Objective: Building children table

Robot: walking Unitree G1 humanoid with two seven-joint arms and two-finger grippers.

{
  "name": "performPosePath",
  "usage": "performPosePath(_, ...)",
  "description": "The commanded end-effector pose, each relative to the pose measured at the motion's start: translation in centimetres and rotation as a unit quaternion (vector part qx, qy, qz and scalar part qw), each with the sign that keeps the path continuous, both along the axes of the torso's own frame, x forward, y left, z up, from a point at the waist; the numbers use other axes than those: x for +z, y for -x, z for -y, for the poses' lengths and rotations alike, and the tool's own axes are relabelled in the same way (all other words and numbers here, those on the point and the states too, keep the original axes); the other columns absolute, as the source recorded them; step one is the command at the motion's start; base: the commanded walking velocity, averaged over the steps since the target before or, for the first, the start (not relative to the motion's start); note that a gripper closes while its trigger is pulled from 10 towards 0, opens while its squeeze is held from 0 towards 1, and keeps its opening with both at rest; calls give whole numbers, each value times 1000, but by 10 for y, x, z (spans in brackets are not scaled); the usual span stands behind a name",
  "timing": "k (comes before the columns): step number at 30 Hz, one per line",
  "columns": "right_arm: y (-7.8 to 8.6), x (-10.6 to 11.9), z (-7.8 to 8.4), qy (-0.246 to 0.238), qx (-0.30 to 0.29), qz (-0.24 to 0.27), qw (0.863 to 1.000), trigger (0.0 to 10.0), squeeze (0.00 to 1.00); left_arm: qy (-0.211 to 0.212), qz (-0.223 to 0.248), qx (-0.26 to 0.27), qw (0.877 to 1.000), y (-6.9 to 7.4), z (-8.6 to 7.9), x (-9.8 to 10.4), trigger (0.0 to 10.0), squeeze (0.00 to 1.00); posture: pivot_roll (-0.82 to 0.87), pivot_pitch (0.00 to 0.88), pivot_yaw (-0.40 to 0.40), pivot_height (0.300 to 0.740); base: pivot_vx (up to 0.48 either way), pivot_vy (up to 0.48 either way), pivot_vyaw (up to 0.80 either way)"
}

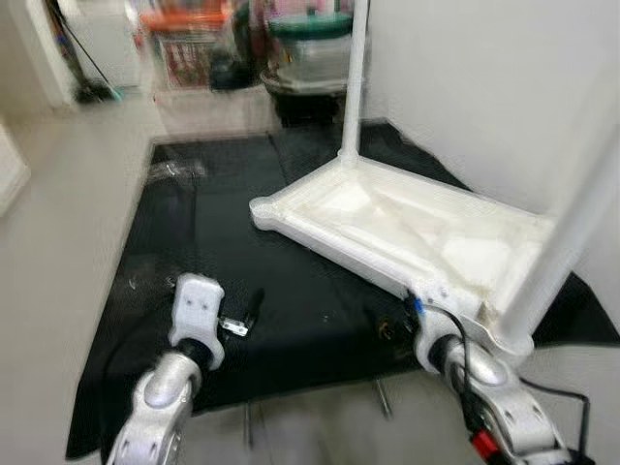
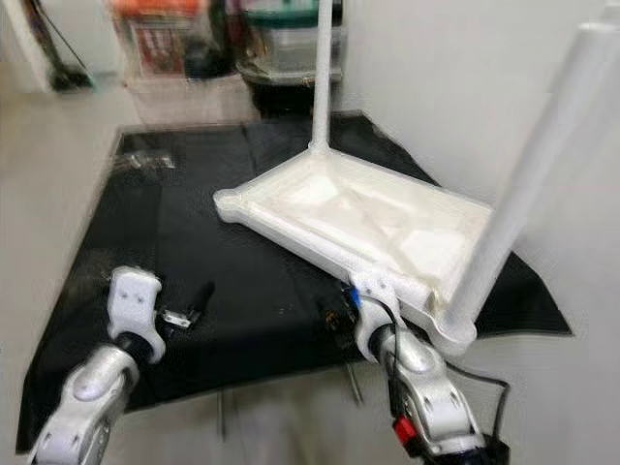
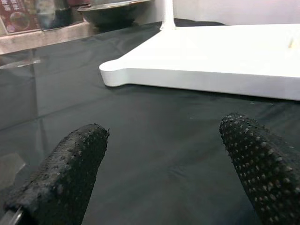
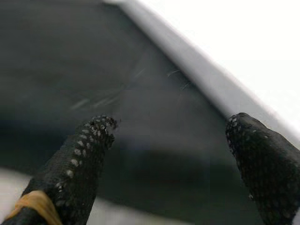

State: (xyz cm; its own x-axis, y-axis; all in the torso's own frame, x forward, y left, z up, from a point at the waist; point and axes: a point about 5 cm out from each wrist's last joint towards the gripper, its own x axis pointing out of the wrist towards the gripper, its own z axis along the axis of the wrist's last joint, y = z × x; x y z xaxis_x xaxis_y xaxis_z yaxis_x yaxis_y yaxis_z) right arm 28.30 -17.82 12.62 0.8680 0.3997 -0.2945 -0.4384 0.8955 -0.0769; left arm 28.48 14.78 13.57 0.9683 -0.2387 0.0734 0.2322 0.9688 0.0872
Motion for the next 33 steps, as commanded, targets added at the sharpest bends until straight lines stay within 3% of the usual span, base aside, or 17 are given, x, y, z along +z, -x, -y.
performPosePath(1, 9, 2, -5, 1, 64, -10, 998, 10000, 0, -2, -7, 9, 1000, 0, -4, -3, 10000, 0, 29, 0, -26, 740, 0, 0, 0)
performPosePath(6, 12, 0, -2, 11, 73, -17, 997, 10000, 0, -2, -7, 8, 1000, 0, -4, -3, 10000, 0, 29, 0, -26, 740, 0, 0, 0)
performPosePath(7, 15, -2, 5, 22, 81, -25, 996, 10000, 0, -2, -7, 8, 1000, 0, -4, -3, 10000, 0, 29, 0, -25, 740, 0, 0, 0)
performPosePath(8, 15, -8, 25, 51, 69, -44, 995, 10000, 0, -3, -7, 9, 1000, -1, -4, -3, 10000, 0, 26, 0, -27, 740, 0, 0, 0)
performPosePath(9, 15, -8, 25, 51, 69, -44, 995, 10000, 0, -3, -7, 9, 1000, -1, -4, -3, 10000, 0, 26, 0, -27, 740, 0, 0, 0)
performPosePath(10, 16, -12, 43, 72, 59, -64, 994, 10000, 0, -5, -8, 10, 1000, -1, -4, -4, 10000, 0, 26, 0, -27, 740, 0, 0, 0)
performPosePath(11, 16, -12, 43, 72, 59, -64, 994, 10000, 0, -5, -8, 10, 1000, -1, -4, -4, 10000, 0, 26, 0, -27, 740, 0, 0, 0)
performPosePath(13, 23, -20, 66, 96, 57, -103, 988, 10000, 0, -7, -10, 11, 1000, -1, -5, -5, 10000, 0, 23, 0, -27, 740, 0, 0, 0)
performPosePath(18, 32, -32, 78, 109, 61, -151, 981, 10000, 0, -8, -11, 12, 1000, -1, -5, -5, 10000, 0, 26, 0, -31, 740, 0, 0, 0)
performPosePath(20, 37, -48, 98, 130, 16, -205, 970, 10000, 0, -9, -11, 14, 1000, -1, -5, -5, 10000, 0, 26, 0, -36, 740, 0, 0, 0)
performPosePath(23, 44, -56, 102, 107, 13, -237, 965, 10000, 0, -9, -12, 17, 1000, -1, -6, -5, 10000, 0, 26, 0, -35, 740, 0, 0, 0)
performPosePath(26, 46, -67, 112, 126, -20, -253, 959, 10000, 0, -10, -11, 18, 1000, -1, -7, -5, 10000, 0, 28, 0, -33, 740, 0, 0, 0)
performPosePath(29, 45, -71, 118, 138, -38, -257, 956, 10000, 0, -11, -11, 18, 1000, -1, -7, -5, 10000, 0, 28, 0, -33, 740, 0, 0, 0)
performPosePath(31, 36, -69, 136, 153, -125, -246, 949, 10000, 0, -11, -11, 18, 1000, -1, -7, -4, 10000, 0, 26, 0, -31, 740, 0, 0, 0)
performPosePath(32, 36, -69, 136, 153, -125, -246, 949, 10000, 0, -11, -11, 18, 1000, -1, -7, -4, 10000, 0, 26, 0, -31, 740, 0, 0, 0)
performPosePath(33, 25, -59, 145, 144, -179, -213, 950, 10000, 0, -12, -10, 19, 1000, -2, -8, -4, 10000, 0, 24, 0, -30, 740, 0, 0, 0)
